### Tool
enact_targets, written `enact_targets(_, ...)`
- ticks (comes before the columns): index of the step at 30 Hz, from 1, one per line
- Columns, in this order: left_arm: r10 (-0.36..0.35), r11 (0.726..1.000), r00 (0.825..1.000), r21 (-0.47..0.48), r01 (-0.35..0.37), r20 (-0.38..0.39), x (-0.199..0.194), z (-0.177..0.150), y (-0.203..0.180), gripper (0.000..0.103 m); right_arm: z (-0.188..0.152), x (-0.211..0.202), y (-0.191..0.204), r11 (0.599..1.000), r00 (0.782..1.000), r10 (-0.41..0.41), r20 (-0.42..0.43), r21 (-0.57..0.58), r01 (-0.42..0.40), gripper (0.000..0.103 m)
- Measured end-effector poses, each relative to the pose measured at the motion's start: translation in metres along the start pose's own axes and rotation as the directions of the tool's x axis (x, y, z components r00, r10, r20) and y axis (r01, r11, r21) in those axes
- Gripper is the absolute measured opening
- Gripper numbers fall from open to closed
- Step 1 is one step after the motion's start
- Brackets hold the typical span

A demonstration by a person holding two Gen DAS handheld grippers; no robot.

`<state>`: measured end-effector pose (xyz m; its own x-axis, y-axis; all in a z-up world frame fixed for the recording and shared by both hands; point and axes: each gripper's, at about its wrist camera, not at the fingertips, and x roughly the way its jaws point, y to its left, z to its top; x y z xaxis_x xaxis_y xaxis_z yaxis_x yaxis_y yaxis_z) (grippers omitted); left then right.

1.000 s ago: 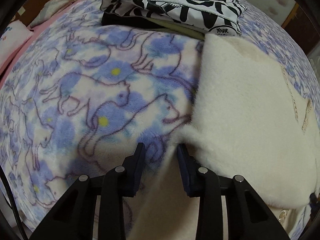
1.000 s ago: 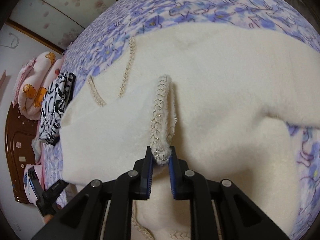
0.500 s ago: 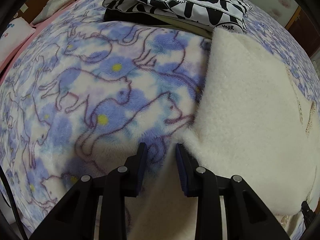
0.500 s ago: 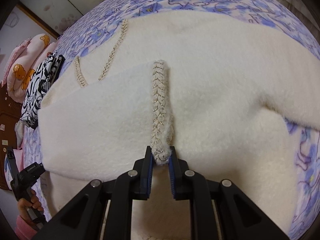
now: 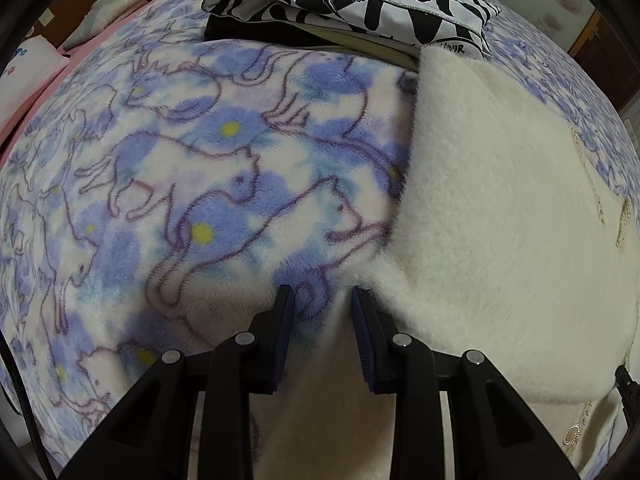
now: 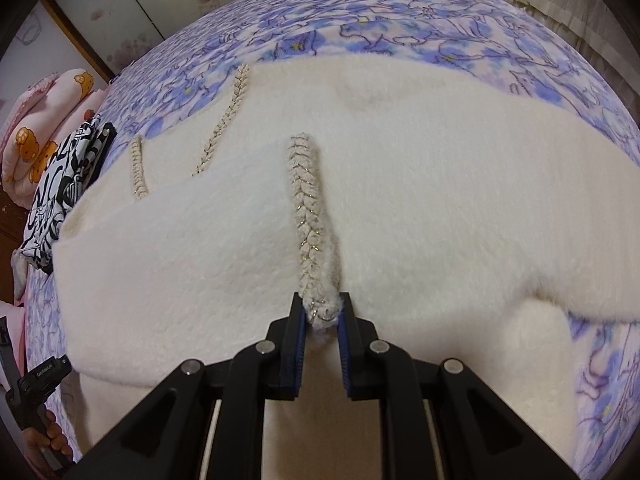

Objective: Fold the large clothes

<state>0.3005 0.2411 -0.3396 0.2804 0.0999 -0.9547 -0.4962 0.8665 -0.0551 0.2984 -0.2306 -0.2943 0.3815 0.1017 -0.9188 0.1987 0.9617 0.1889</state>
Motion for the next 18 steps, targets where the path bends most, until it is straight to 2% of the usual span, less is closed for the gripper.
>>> enact_targets(6,0.000,1.000,1.000,0.010,0.000,-0.021,-0.010,-0.001,-0.004,0.029,0.000,-0.003,0.000,1.000,1.000,0.005,-0.021,0.006,-0.005,0.016)
enact_targets(10,0.017,0.995,0.999,0.094,-0.020,0.034,-0.046,-0.005,-0.022,0.030,0.001,-0.019,0.008,0.999,1.000,-0.018,0.004,-0.038,0.018,0.020)
enact_targets(11,0.008,0.992,0.999,0.123,-0.013,0.045,-0.054,-0.005,-0.028,0.033,0.001,-0.024,0.011,0.998,0.999,-0.033,0.015,-0.050,0.034,0.026)
enact_targets(14,-0.042,0.977,0.997,0.212,0.028,0.061,-0.073,-0.003,-0.048,0.038,0.001,-0.043,0.022,0.997,0.996,-0.037,0.078,-0.070,0.042,0.050)
enact_targets(15,-0.064,0.970,0.996,0.240,0.047,0.062,-0.076,0.000,-0.056,0.038,0.001,-0.049,0.027,0.996,0.994,-0.027,0.101,-0.080,0.035,0.054)
enact_targets(18,-0.111,0.952,0.991,0.294,0.086,0.070,-0.076,0.009,-0.078,0.038,-0.001,-0.057,0.050,0.991,0.989,0.045,0.143,-0.134,-0.026,0.054)
